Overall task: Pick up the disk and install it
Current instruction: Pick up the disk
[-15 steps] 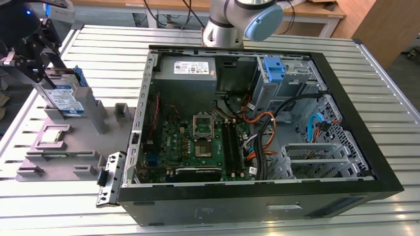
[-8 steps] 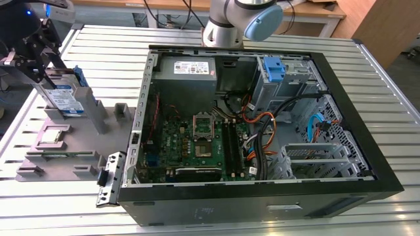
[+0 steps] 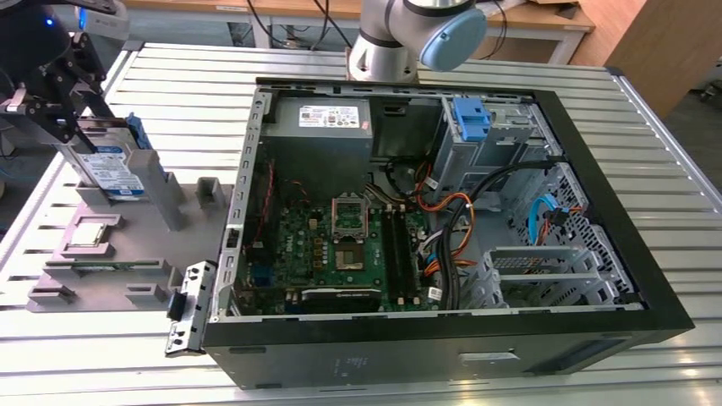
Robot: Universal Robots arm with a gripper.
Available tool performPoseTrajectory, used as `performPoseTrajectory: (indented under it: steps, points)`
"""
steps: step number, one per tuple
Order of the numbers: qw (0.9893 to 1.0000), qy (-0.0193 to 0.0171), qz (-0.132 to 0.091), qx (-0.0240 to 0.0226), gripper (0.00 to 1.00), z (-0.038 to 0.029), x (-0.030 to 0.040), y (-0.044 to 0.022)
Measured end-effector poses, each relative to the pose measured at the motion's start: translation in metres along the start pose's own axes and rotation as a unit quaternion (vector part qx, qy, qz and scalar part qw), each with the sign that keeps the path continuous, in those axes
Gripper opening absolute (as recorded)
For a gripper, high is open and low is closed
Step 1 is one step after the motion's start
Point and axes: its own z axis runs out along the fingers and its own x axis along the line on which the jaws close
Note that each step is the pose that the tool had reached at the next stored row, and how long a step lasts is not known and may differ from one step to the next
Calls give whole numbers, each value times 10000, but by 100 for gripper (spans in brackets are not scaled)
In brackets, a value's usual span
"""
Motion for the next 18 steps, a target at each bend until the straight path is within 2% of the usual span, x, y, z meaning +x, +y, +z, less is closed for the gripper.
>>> performPoseTrajectory:
  steps: [7, 8, 15, 16, 18]
  points:
    - [10000, 0, 0, 0, 63, 0, 2, 0]
    - [10000, 0, 0, 0, 56, 0, 2, 0]
    - [10000, 0, 0, 0, 55, 0, 3, 0]
    - [10000, 0, 0, 0, 48, 0, 4, 0]
    - [10000, 0, 0, 0, 48, 0, 4, 0]
